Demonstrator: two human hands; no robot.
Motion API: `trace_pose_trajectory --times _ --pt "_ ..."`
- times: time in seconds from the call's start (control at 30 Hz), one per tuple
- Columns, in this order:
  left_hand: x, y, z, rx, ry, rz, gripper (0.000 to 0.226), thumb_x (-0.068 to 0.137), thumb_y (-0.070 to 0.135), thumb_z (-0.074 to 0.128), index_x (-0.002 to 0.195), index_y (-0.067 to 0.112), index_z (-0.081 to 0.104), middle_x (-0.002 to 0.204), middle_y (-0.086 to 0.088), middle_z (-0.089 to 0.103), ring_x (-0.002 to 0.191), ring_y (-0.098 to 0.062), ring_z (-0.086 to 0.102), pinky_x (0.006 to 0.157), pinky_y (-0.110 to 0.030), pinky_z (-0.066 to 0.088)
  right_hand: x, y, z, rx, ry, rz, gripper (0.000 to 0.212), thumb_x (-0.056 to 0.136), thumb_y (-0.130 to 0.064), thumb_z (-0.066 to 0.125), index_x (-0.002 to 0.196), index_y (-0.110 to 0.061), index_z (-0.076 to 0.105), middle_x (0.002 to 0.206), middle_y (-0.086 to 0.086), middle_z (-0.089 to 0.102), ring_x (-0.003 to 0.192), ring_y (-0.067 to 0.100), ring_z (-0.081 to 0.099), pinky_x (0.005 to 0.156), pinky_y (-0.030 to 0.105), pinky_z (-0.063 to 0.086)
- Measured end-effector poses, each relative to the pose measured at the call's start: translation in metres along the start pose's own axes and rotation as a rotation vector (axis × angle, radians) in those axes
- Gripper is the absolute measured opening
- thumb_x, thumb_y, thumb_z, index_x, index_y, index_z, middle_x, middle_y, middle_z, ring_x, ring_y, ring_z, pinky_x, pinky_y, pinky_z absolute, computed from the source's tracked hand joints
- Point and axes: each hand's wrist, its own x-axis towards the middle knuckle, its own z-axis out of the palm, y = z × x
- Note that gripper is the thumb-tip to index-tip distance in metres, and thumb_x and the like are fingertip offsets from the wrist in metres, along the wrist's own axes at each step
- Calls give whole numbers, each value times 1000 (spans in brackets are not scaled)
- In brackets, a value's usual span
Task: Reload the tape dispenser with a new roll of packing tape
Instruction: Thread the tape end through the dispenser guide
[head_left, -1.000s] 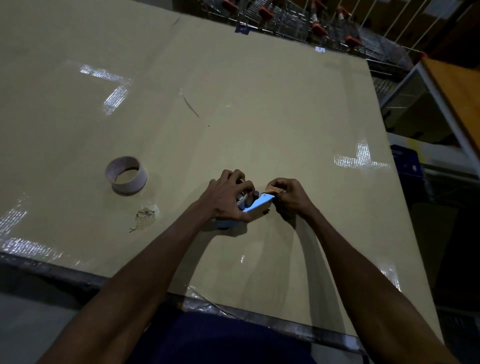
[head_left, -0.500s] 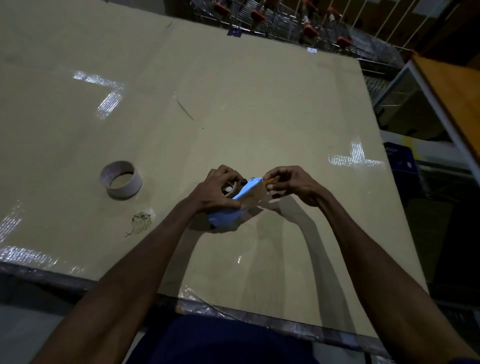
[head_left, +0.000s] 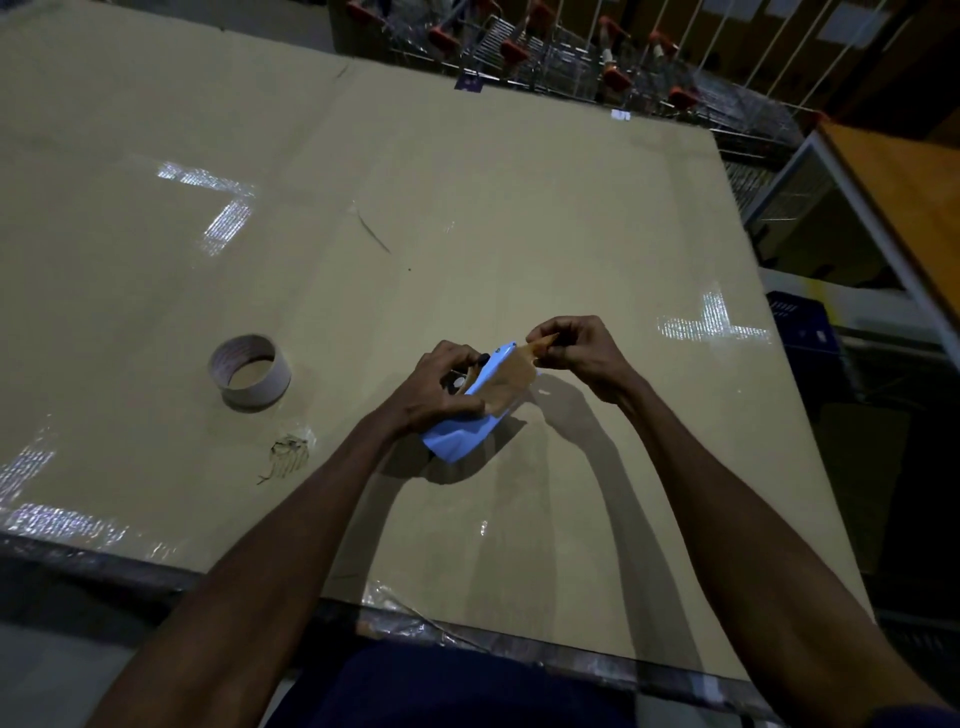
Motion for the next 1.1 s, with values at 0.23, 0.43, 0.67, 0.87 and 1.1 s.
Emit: trace_pose_trajectory --times 0.23,0.43,0.67,0.87,1.1 --pt "0 3 -19 270 33 -14 58 53 59 62 109 48 54 121 16 46 115 -15 43 86 -38 49 5 -2 11 127 167 54 36 73 25 54 74 -6 71 68 7 67 71 23 65 79 39 58" --pt "-6 5 -23 714 132 241 71 52 62 64 117 35 59 127 3 48 119 -23 42 71 -35 46 -4 1 13 250 160 100 35 77 25 46 79 -2 69 79 10 65 78 23 63 75 40 62" --pt "-11 -7 -17 1158 231 497 50 66 54 66 107 24 65 127 -12 55 118 -37 51 87 -48 39 -18 17 4 185 72 182 32 94 3 57 124 -5 63 89 13 69 74 24 69 68 37 61" --pt "-6 -20 -8 1271 271 644 41 84 44 59 116 18 61 133 -14 44 120 -38 44 93 -63 42 -14 13 21 95 13 392 56 90 -53 63 106 1 67 84 23 72 67 29 69 62 37 61" --pt "-7 -28 -9 1318 221 686 67 82 65 52 129 16 55 137 -15 47 125 -37 41 96 -61 42 -8 18 37 220 84 418 38 86 -16 73 103 17 64 88 28 69 65 29 68 63 36 62"
